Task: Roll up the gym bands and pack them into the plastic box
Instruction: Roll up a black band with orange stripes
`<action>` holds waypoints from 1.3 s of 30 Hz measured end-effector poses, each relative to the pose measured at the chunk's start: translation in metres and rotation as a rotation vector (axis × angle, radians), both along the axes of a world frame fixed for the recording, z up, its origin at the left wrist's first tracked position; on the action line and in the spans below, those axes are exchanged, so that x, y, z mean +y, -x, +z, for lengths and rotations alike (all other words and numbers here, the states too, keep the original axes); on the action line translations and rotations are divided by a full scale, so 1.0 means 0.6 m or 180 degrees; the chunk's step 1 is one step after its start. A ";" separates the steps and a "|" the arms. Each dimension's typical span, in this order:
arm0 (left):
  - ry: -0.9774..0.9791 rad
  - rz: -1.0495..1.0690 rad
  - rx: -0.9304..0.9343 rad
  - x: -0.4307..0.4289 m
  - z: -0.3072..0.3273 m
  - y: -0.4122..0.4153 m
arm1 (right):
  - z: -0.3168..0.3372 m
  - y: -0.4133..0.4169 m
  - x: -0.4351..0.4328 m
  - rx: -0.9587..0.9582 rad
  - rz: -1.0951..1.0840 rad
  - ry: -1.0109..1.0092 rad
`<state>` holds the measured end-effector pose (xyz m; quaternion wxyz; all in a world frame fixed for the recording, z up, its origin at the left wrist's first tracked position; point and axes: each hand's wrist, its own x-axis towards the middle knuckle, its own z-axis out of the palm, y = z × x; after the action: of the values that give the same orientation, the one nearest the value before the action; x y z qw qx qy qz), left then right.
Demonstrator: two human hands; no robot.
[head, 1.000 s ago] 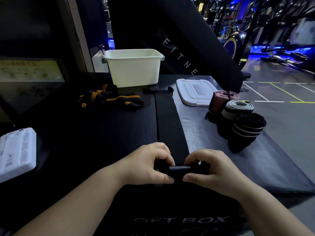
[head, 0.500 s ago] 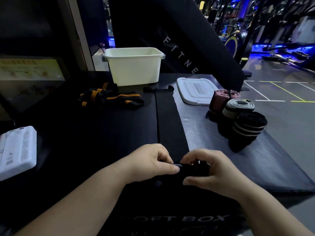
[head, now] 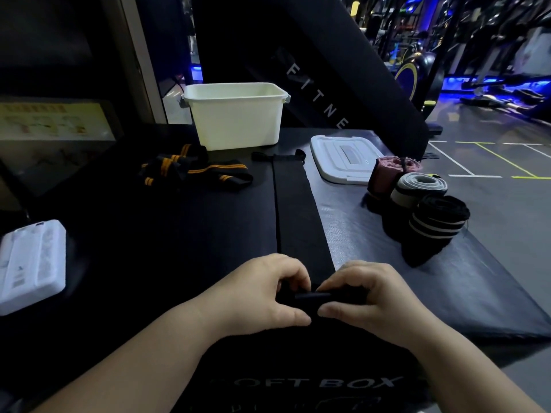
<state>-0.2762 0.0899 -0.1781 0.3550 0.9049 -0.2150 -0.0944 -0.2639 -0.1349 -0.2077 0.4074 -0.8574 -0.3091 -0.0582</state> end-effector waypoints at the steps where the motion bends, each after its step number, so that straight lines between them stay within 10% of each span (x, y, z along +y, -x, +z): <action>1: -0.0052 0.0020 -0.0061 -0.001 -0.001 0.001 | -0.001 0.000 0.000 -0.0005 0.0014 0.0009; 27: -0.0504 0.0424 -0.0059 -0.013 -0.014 -0.034 | -0.006 -0.013 0.001 -0.0392 -0.0074 0.0289; 39: 0.0529 0.0211 0.0038 0.001 -0.014 -0.018 | 0.001 -0.027 0.008 0.0044 -0.0077 0.0381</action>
<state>-0.2652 0.0905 -0.1864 0.4331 0.8783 -0.1899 -0.0699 -0.2477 -0.1302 -0.2072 0.3568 -0.8843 -0.2988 -0.0386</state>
